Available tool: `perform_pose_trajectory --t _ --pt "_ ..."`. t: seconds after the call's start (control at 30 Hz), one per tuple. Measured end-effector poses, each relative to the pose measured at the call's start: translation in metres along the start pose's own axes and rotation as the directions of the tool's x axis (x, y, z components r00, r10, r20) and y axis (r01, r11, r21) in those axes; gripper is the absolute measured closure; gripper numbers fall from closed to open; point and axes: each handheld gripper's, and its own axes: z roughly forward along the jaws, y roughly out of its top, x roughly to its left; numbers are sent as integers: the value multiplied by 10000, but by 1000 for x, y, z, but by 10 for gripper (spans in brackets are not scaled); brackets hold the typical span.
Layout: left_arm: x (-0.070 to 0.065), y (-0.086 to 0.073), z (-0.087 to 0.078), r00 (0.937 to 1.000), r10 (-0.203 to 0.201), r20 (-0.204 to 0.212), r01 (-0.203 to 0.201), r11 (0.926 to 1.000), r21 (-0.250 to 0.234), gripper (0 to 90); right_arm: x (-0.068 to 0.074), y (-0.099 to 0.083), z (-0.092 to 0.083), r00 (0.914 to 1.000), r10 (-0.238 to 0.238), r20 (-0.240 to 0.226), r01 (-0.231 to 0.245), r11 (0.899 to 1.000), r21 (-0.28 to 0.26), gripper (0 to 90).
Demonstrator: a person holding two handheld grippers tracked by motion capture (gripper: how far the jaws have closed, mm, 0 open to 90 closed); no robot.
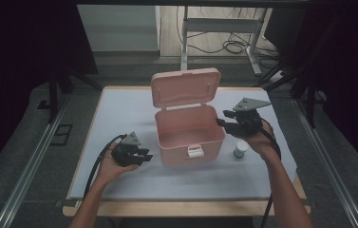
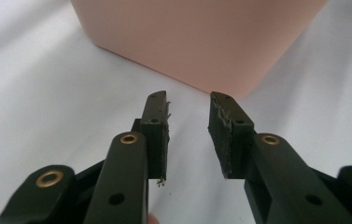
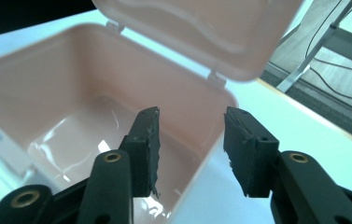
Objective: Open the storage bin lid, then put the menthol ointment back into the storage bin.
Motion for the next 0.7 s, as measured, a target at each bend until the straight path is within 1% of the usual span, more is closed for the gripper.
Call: perform_pose_trajectory --t 0.17,0.33,0.47,0.5,0.53,0.63,0.7 --pt "-1 0 1 10000 -1 -26 1 10000 38 656 0 -16 -7 9999 31 -157 -30 10000 69 516" --pt "-2 0 2 10000 11 -13 -11 10000 84 649 0 -28 -11 9999 76 -155 -73 9998 181 510" --pt "-1 -1 1 10000 48 -22 -48 9999 91 649 -2 -35 -12 9998 134 -148 -128 9991 393 508" --pt "-1 -1 0 10000 49 -32 -48 9999 99 648 -3 -36 -12 9999 94 -141 -87 9989 456 507" --pt "-2 -2 1 10000 -51 -52 52 10000 62 646 -3 -37 -12 9999 65 -122 -59 9985 537 505" --pt "-1 -3 0 10000 25 -45 -25 9999 143 636 -4 -39 -13 9999 -12 -141 23 9967 808 499" --pt "-1 -4 0 9999 -96 -49 96 9999 88 636 -5 -41 -15 9999 -59 -149 74 9951 987 494"
